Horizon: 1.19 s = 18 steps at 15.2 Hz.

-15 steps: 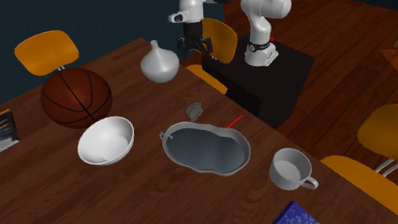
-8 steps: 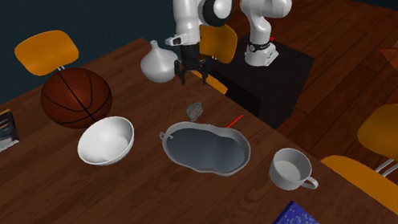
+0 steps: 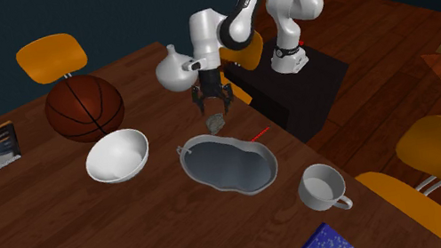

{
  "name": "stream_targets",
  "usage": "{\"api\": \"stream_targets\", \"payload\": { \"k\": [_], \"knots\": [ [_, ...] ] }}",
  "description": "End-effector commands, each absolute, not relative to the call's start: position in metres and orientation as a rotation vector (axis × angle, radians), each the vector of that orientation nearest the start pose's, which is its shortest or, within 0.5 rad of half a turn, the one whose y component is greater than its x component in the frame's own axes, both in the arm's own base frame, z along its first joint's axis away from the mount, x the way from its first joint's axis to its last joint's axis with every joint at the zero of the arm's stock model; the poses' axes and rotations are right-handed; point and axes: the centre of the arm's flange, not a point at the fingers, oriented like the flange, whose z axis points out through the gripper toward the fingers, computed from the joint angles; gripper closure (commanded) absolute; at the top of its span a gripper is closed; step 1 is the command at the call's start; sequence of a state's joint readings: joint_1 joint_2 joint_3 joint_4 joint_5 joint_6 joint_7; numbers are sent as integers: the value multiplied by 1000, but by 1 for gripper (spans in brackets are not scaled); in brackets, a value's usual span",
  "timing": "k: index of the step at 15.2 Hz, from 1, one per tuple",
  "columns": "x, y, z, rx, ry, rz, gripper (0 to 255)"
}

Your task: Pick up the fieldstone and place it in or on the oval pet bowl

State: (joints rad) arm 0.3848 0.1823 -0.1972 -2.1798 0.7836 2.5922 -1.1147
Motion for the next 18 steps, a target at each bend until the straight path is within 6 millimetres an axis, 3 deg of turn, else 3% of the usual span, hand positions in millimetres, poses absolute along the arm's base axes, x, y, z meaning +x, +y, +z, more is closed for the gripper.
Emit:
{"api": "stream_targets", "payload": {
  "k": [1, 3, 11, 12, 18],
  "knots": [
    [569, 99, 318, -2629, -931, -574, 0],
    [572, 104, 306, -2629, -931, -574, 0],
    [572, 104, 306, -2629, -931, -574, 0],
    [572, 104, 306, -2629, -931, -574, 255],
    [572, 104, 306, -2629, -931, -574, 255]
  ]
}}
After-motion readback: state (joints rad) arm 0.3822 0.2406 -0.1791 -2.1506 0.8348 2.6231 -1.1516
